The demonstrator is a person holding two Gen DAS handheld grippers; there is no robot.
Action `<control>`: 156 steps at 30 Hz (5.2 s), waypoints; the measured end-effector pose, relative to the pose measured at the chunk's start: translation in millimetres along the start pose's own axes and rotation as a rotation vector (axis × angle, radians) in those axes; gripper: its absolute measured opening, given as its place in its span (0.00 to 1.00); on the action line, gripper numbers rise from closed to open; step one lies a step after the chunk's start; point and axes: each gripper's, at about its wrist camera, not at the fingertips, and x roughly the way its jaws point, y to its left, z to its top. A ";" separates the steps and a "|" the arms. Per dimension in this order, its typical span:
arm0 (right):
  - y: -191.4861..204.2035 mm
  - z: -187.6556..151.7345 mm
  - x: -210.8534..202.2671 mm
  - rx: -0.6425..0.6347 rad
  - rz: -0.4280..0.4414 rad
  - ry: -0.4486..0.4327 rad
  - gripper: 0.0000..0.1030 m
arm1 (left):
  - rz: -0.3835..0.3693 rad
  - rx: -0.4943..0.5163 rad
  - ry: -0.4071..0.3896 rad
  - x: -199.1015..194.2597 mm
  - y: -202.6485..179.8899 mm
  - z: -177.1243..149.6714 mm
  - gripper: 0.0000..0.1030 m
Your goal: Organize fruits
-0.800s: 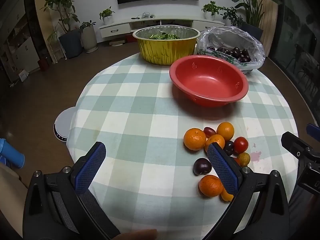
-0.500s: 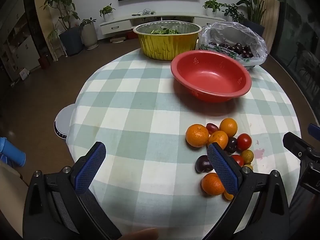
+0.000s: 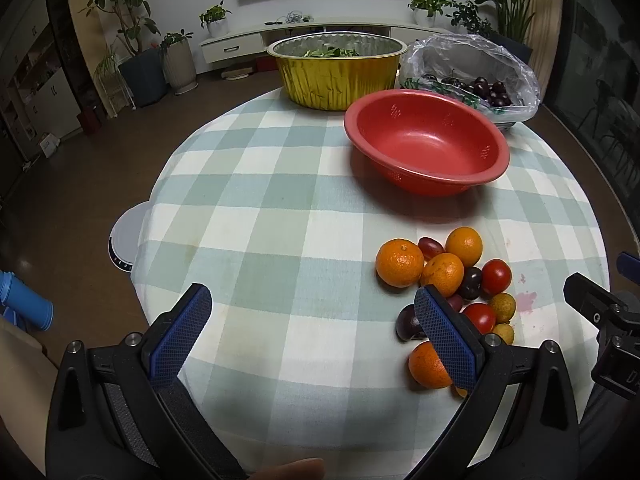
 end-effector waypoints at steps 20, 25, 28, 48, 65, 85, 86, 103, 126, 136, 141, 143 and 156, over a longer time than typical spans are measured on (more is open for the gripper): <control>5.5 -3.7 7.0 -0.014 0.000 0.029 0.92 | -0.003 0.006 0.020 7.1 -3.3 -3.1 1.00; 5.5 -4.1 7.1 -0.014 0.000 0.029 0.92 | -0.005 0.006 0.020 8.2 -3.9 -4.2 1.00; 5.5 -4.2 7.2 -0.015 0.000 0.029 0.92 | -0.006 0.005 0.020 8.5 -4.2 -4.3 1.00; 6.0 -5.0 8.4 -0.015 0.000 0.031 0.92 | -0.011 0.005 0.023 10.6 -5.4 -8.3 1.00; 6.2 -5.2 9.1 -0.013 0.005 0.033 0.92 | -0.030 0.013 0.043 16.6 1.8 -15.1 1.00; -12.1 -45.7 10.0 -0.077 0.251 0.058 0.84 | -0.387 0.297 0.095 15.1 -15.4 -41.0 1.00; -11.8 -47.5 10.9 -0.083 0.261 0.066 0.82 | -0.413 0.294 0.096 15.4 -17.2 -41.1 1.00; -4.7 -54.8 11.9 -0.148 0.345 0.078 0.63 | -0.641 0.299 0.185 31.8 -25.4 -30.3 0.61; 1.4 -56.8 14.8 -0.169 0.374 0.081 0.59 | -0.684 0.297 0.231 47.8 -26.0 -26.8 0.41; 5.5 -58.6 14.5 -0.181 0.381 0.087 0.58 | -0.684 0.296 0.209 46.7 -21.9 -28.5 0.32; 10.3 -61.4 19.0 -0.209 0.383 0.104 0.51 | -0.678 0.279 0.196 40.5 -14.7 -31.2 0.32; 12.8 -62.4 21.4 -0.230 0.382 0.107 0.48 | -0.676 0.265 0.192 38.8 -8.9 -32.2 0.32; 24.8 -60.7 37.7 -0.367 0.389 0.111 0.36 | -0.680 0.247 0.194 38.3 -1.7 -38.9 0.32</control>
